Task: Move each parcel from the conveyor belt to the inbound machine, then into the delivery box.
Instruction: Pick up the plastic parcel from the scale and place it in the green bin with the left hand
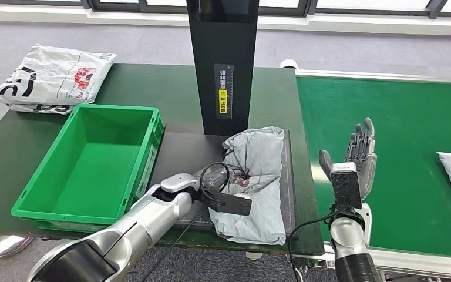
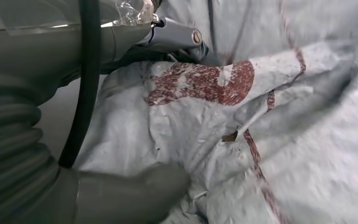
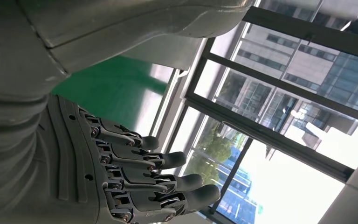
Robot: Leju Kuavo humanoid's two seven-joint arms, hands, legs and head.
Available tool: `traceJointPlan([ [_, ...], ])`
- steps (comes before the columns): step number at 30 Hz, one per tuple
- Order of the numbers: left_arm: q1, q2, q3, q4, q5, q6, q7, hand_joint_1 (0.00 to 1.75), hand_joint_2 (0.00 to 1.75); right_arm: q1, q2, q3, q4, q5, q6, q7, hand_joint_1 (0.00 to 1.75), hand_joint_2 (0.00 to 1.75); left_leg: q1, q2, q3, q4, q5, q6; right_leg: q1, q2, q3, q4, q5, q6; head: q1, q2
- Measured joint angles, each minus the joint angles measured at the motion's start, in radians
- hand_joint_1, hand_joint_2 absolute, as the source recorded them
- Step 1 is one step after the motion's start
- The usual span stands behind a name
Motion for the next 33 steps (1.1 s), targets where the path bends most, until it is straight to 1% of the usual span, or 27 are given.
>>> traceJointPlan([
  [7,-0.01,0.0,-0.008,0.009,0.002,-0.006,-0.004,1.75,1.75,0.002,0.005,0.0,-0.012,0.004,0.003,0.001,0.0,1.75,0.0,0.0,0.004,0.0,0.0,0.0,0.0,0.0,0.004,0.0,0.0,0.0,0.0,0.0],
  [12,-0.011,0.0,-0.008,0.011,0.021,-0.034,-0.042,1.75,1.75,0.007,0.006,0.0,-0.022,0.017,0.013,0.015,0.0,1.75,0.0,0.0,0.005,-0.001,0.0,0.0,0.0,0.0,0.004,0.0,0.0,0.0,0.0,0.0],
  [15,-0.005,0.0,-0.008,0.009,0.048,0.015,-0.078,1.75,1.75,0.021,0.006,0.0,-0.037,0.018,0.014,0.019,0.0,1.75,0.0,0.0,0.004,-0.001,0.0,0.0,0.0,0.0,0.003,0.0,0.0,0.0,0.0,0.0],
  [19,0.004,0.0,-0.005,-0.015,0.066,0.128,-0.108,1.75,1.75,0.056,0.006,0.0,-0.07,0.021,0.014,0.019,0.0,1.75,0.0,0.0,0.003,-0.001,0.0,0.0,0.0,0.0,0.002,0.0,0.0,0.0,0.0,0.0],
  [21,0.013,0.002,0.005,-0.045,0.071,0.223,-0.106,1.75,1.75,0.081,0.006,0.0,-0.091,0.024,0.011,0.019,0.0,1.75,0.0,0.0,0.002,-0.001,0.0,0.0,0.0,0.0,0.001,0.0,0.0,0.0,0.0,0.0],
  [22,0.019,0.005,0.013,-0.066,0.064,0.29,-0.087,1.75,1.75,0.094,0.006,0.0,-0.103,0.027,0.009,0.019,0.0,1.75,0.0,0.0,0.001,-0.001,0.0,0.0,0.0,0.0,0.0,0.0,0.0,0.0,0.0,0.0],
  [23,0.024,0.008,0.024,-0.091,0.045,0.37,-0.049,1.75,1.75,0.108,0.006,0.0,-0.115,0.029,0.006,0.019,0.0,1.75,0.0,0.0,0.0,-0.001,0.0,0.0,0.0,0.0,0.0,0.0,0.0,0.0,0.0,0.0],
  [25,0.036,0.019,0.054,-0.156,-0.019,0.534,0.066,1.75,1.75,0.134,0.006,0.0,-0.138,0.032,-0.002,0.018,0.0,1.75,0.0,0.0,0.0,-0.001,0.0,0.0,0.0,0.0,-0.001,0.0,0.0,0.0,0.0,0.0],
  [27,0.053,0.038,0.1,-0.247,-0.092,0.65,0.169,1.75,1.75,0.153,0.006,0.0,-0.153,0.032,-0.011,0.017,0.0,1.75,0.0,0.001,-0.001,-0.001,0.0,-0.001,0.0,0.001,-0.002,0.0,0.0,0.0,0.0,0.0],
  [29,0.075,0.06,0.161,-0.349,-0.155,0.706,0.221,1.75,1.75,0.16,0.006,0.0,-0.158,0.025,-0.019,0.016,0.0,1.75,0.0,0.002,-0.001,-0.001,0.0,-0.001,0.0,0.003,-0.003,0.0,0.0,0.0,0.0,0.0],
  [32,0.108,0.093,0.257,-0.481,-0.239,0.745,0.264,1.75,1.75,0.162,0.006,0.0,-0.158,0.01,-0.031,0.012,0.0,1.75,0.0,0.002,-0.001,-0.002,0.0,-0.001,0.0,0.004,-0.003,0.0,0.0,-0.001,0.0,0.0],
  [33,0.121,0.107,0.288,-0.522,-0.29,0.758,0.287,1.75,1.75,0.162,0.005,0.0,-0.158,0.006,-0.034,0.009,0.0,1.75,0.0,0.003,-0.001,-0.002,0.0,-0.001,0.0,0.004,-0.003,0.0,0.0,-0.001,0.0,0.0],
])
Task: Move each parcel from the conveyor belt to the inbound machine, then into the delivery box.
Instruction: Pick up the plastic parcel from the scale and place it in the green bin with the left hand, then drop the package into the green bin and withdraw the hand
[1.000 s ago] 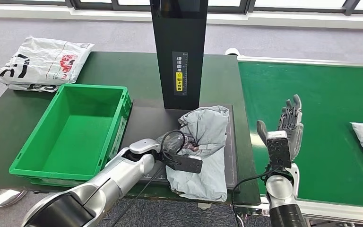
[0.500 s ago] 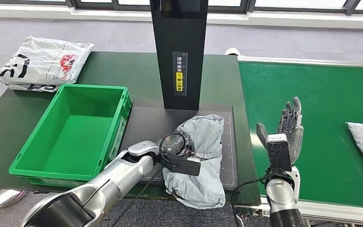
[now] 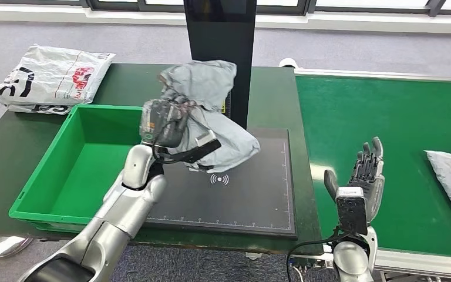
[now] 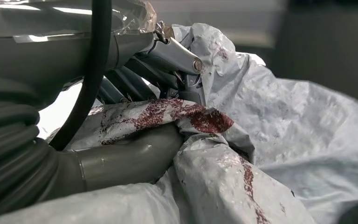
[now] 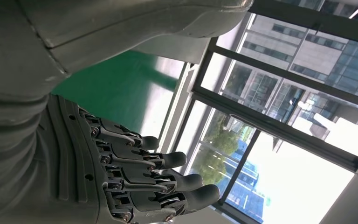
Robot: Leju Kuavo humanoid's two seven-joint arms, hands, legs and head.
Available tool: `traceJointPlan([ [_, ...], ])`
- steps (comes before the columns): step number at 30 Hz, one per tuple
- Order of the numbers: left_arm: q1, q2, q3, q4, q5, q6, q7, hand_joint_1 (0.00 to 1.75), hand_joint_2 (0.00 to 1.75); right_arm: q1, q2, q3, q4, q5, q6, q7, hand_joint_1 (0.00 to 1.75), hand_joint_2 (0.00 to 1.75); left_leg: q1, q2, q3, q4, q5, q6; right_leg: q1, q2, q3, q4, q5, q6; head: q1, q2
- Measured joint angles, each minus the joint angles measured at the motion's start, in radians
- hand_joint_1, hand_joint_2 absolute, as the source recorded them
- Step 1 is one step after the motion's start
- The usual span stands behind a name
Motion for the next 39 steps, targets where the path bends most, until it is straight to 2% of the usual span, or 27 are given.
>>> traceJointPlan([
  [3,0.05,0.042,0.097,-0.125,-0.193,0.025,0.083,1.75,1.75,0.005,0.0,0.0,0.0,-0.007,-0.006,-0.007,0.0,1.75,0.0,0.001,0.0,0.0,0.0,-0.001,0.0,0.001,0.0,0.0,0.0,0.0,0.0,0.0],
  [6,0.1,0.096,0.17,-0.214,-0.26,0.029,0.201,1.75,1.75,0.012,0.0,0.001,0.0,-0.006,-0.014,-0.009,0.0,1.75,0.0,0.002,0.0,-0.001,-0.001,-0.001,0.0,0.001,-0.001,0.0,-0.001,-0.001,0.0,0.0],
  [10,0.134,0.19,0.194,-0.213,-0.261,-0.009,0.398,1.75,1.75,0.011,-0.006,0.002,0.001,-0.011,-0.025,0.001,0.0,1.75,0.001,0.002,0.0,-0.001,-0.001,-0.002,0.0,0.001,-0.001,0.0,-0.001,-0.002,0.0,0.0],
  [14,0.137,0.277,0.228,-0.142,-0.261,-0.111,0.461,1.75,1.75,-0.004,-0.013,0.002,0.011,-0.009,-0.016,0.013,0.0,1.75,0.001,0.002,0.0,-0.001,0.0,-0.003,0.001,0.002,-0.002,0.0,-0.001,-0.002,0.0,0.0],
  [17,0.142,0.322,0.241,-0.077,-0.261,-0.144,0.481,1.75,1.75,-0.005,-0.013,0.002,0.017,-0.002,-0.014,0.014,0.0,1.75,0.001,0.002,0.0,-0.001,0.0,-0.003,0.001,0.002,-0.002,0.0,-0.001,-0.003,0.0,0.0],
  [21,0.144,0.349,0.249,-0.025,-0.261,-0.18,0.48,1.75,1.75,-0.004,-0.013,0.002,0.022,0.001,-0.014,0.013,0.0,1.75,0.001,0.002,-0.001,-0.001,0.0,-0.003,0.001,0.001,-0.003,0.0,-0.001,-0.003,0.0,0.0],
  [26,0.141,0.327,0.287,0.04,-0.261,-0.354,0.31,1.75,1.75,0.013,-0.013,0.002,0.023,0.011,-0.002,0.008,0.0,1.75,0.0,0.001,-0.001,-0.001,-0.001,-0.004,0.0,0.001,-0.003,0.0,-0.001,-0.003,0.0,0.0],
  [29,0.141,0.309,0.301,0.075,-0.261,-0.389,0.28,1.75,1.75,0.017,-0.013,0.002,0.023,0.014,0.004,0.008,0.0,1.75,0.0,0.002,-0.001,-0.001,-0.001,-0.004,0.0,0.002,-0.004,0.0,-0.001,-0.003,0.0,0.0],
  [30,0.14,0.305,0.304,0.083,-0.261,-0.391,0.278,1.53,1.75,0.018,-0.013,0.002,0.023,0.014,0.004,0.008,0.0,1.75,0.0,0.003,-0.001,-0.001,-0.001,-0.004,0.0,0.002,-0.004,0.0,0.0,-0.003,0.0,0.0],
  [33,0.137,0.298,0.312,0.104,-0.261,-0.409,0.282,0.22,1.75,0.019,-0.013,0.002,0.023,0.019,0.011,0.011,0.0,1.75,0.0,0.003,-0.001,-0.001,-0.001,-0.004,0.0,0.003,-0.004,0.0,0.0,-0.003,0.0,0.0],
  [34,0.135,0.296,0.317,0.113,-0.261,-0.417,0.288,0.0,1.31,0.019,-0.013,0.002,0.023,0.024,0.016,0.014,0.0,1.75,0.0,0.003,-0.001,-0.001,-0.001,-0.004,0.001,0.003,-0.004,0.0,0.0,-0.003,0.0,0.0],
  [37,0.121,0.289,0.337,0.147,-0.253,-0.405,0.295,0.0,0.0,0.017,-0.013,0.002,0.023,0.039,0.031,0.031,0.0,1.75,0.001,0.003,-0.001,-0.001,0.0,-0.004,0.001,0.003,-0.004,0.0,0.0,-0.004,0.0,0.0],
  [39,0.1,0.282,0.364,0.172,-0.189,-0.346,0.232,0.0,0.0,0.015,-0.013,0.002,0.021,0.046,0.033,0.046,0.0,1.75,0.001,0.002,-0.001,-0.001,0.0,-0.004,0.002,0.002,-0.004,0.0,0.0,-0.004,0.0,0.0],
])
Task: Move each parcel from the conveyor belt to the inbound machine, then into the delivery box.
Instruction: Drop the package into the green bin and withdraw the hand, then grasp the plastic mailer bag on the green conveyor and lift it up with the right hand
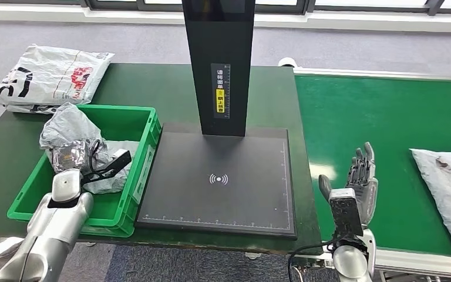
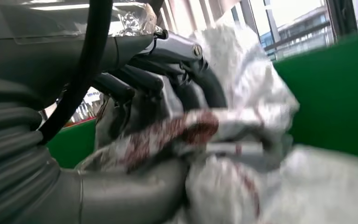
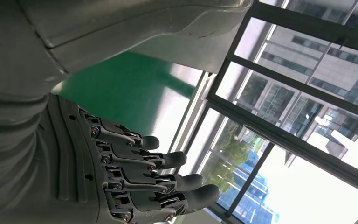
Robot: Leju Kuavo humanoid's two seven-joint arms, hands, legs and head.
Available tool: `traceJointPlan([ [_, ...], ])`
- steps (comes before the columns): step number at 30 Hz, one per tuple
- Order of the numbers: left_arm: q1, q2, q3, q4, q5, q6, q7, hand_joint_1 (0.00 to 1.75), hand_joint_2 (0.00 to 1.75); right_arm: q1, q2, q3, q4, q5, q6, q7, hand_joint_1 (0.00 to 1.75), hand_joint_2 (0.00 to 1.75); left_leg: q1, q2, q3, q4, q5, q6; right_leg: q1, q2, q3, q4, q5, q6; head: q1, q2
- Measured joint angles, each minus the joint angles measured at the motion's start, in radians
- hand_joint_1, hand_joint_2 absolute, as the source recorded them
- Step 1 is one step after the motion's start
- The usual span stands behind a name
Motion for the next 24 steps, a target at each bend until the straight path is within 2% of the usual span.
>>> traceJointPlan([
  [3,-0.059,-0.016,0.071,0.028,0.241,0.156,-0.207,0.0,0.0,0.0,-0.003,-0.002,-0.01,-0.004,-0.001,0.019,0.0,1.75,0.001,-0.001,-0.001,0.0,0.001,-0.001,0.0,-0.001,0.0,0.0,0.001,-0.001,0.0,0.0],
  [5,-0.104,-0.022,0.106,0.034,0.385,0.234,-0.303,0.0,0.0,-0.002,-0.005,-0.003,-0.014,-0.012,0.002,0.025,0.0,1.75,0.001,0.0,-0.001,0.0,0.001,-0.001,0.0,-0.001,0.0,0.0,0.001,-0.001,0.0,0.0],
  [9,-0.172,-0.032,0.147,0.035,0.529,0.261,-0.391,0.0,0.0,-0.011,-0.014,-0.009,-0.014,-0.024,0.003,0.03,0.0,1.75,0.0,0.0,0.0,0.0,0.001,-0.001,0.0,0.0,0.0,0.0,0.002,-0.002,0.0,0.0],
  [13,-0.191,-0.048,0.162,0.018,0.727,0.295,-0.526,0.0,0.0,-0.027,-0.026,-0.013,-0.001,-0.038,-0.01,0.025,0.0,1.75,0.0,0.0,0.0,0.0,0.001,-0.001,0.0,0.0,0.0,0.0,0.002,-0.002,0.0,0.0],
  [17,-0.193,-0.064,0.163,-0.004,0.851,0.272,-0.567,0.0,0.0,-0.045,-0.043,-0.015,0.034,-0.042,-0.049,0.012,0.0,1.75,0.0,0.0,0.0,0.0,0.001,-0.001,0.0,0.0,0.0,0.0,0.002,-0.002,0.0,0.0],
  [20,-0.179,-0.084,0.161,-0.026,0.905,0.264,-0.615,0.0,0.0,-0.054,-0.058,-0.018,0.06,0.001,-0.094,0.037,0.0,1.75,0.0,0.0,0.0,0.0,0.001,-0.001,0.0,0.001,0.0,0.0,0.002,-0.002,0.0,0.0],
  [22,-0.162,-0.106,0.149,-0.05,0.976,0.188,-0.656,0.0,0.0,-0.062,-0.07,-0.026,0.087,0.062,-0.138,0.074,0.0,1.75,0.0,0.0,0.0,0.0,0.001,-0.001,-0.001,0.0,0.0,0.0,0.002,-0.002,0.0,0.0],
  [24,-0.136,-0.131,0.118,-0.079,1.079,0.026,-0.686,0.0,0.0,-0.072,-0.084,-0.046,0.119,0.133,-0.178,0.114,0.0,1.75,-0.001,-0.001,0.0,0.001,0.0,0.0,-0.001,-0.001,0.0,0.0,0.002,-0.001,0.0,0.0],
])
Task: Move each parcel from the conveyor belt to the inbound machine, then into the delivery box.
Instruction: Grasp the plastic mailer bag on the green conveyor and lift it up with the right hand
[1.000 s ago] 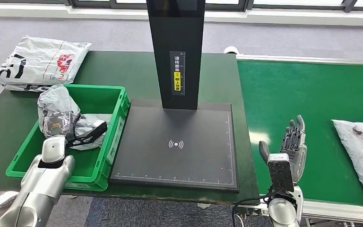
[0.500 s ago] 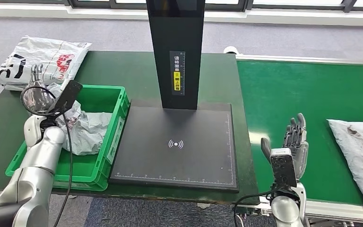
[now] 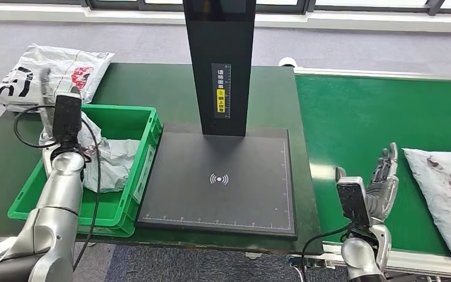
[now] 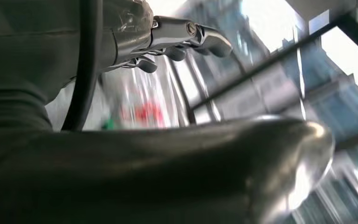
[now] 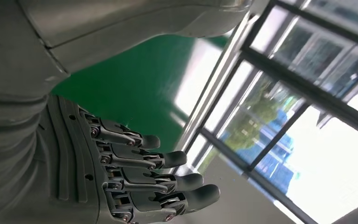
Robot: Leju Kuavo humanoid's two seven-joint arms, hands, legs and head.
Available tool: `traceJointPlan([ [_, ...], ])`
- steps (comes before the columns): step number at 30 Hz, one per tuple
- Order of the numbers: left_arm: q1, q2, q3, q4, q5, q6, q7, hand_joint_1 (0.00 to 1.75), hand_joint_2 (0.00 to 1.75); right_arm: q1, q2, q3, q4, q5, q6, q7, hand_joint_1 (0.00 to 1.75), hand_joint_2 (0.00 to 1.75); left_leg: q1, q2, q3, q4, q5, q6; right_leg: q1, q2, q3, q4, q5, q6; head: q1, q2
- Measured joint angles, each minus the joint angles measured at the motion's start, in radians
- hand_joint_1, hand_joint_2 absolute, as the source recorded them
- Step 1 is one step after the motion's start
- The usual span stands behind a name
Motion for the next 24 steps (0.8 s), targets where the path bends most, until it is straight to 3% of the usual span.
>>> traceJointPlan([
  [3,0.043,-0.037,-0.068,-0.022,0.163,-0.263,-0.033,0.0,0.0,-0.025,-0.022,-0.042,0.06,0.106,-0.029,0.055,0.0,1.75,-0.001,-0.001,0.0,0.0,0.0,0.0,-0.001,-0.001,0.0,0.0,0.0,0.001,0.0,0.0],
  [5,0.067,-0.063,-0.122,-0.021,0.228,-0.363,-0.062,0.0,0.0,-0.043,-0.034,-0.079,0.106,0.196,-0.038,0.088,0.0,1.75,-0.001,-0.001,-0.001,0.001,0.0,0.001,-0.001,0.0,0.0,0.0,0.0,0.001,0.0,0.0],
  [9,0.101,-0.111,-0.222,-0.01,0.257,-0.41,-0.099,0.0,1.75,-0.062,-0.039,-0.162,0.175,0.329,-0.044,0.124,0.0,1.75,-0.003,0.0,-0.001,0.001,-0.001,0.001,-0.002,0.0,0.0,0.0,0.001,0.002,0.0,0.0],
  [15,0.118,-0.166,-0.302,-0.004,0.278,-0.434,-0.113,0.0,1.75,-0.061,-0.047,-0.282,0.238,0.565,-0.047,0.261,0.0,1.75,-0.003,-0.001,-0.001,0.0,-0.001,0.002,-0.001,-0.001,-0.001,0.0,0.0,0.002,0.0,0.0],
  [20,0.123,-0.197,-0.363,0.009,0.288,-0.426,-0.114,0.0,1.75,-0.05,-0.1,-0.382,0.366,0.701,-0.014,0.499,0.0,1.75,-0.002,-0.002,-0.001,0.0,-0.002,0.003,-0.002,-0.002,0.0,0.0,-0.001,0.003,0.0,0.0],
  [24,0.121,-0.202,-0.385,0.027,0.295,-0.422,-0.117,0.0,1.75,-0.027,-0.146,-0.426,0.467,0.798,0.099,0.662,0.0,1.75,-0.003,0.001,-0.001,0.0,-0.003,0.004,-0.003,0.0,-0.001,0.0,-0.001,0.003,0.0,0.0],
])
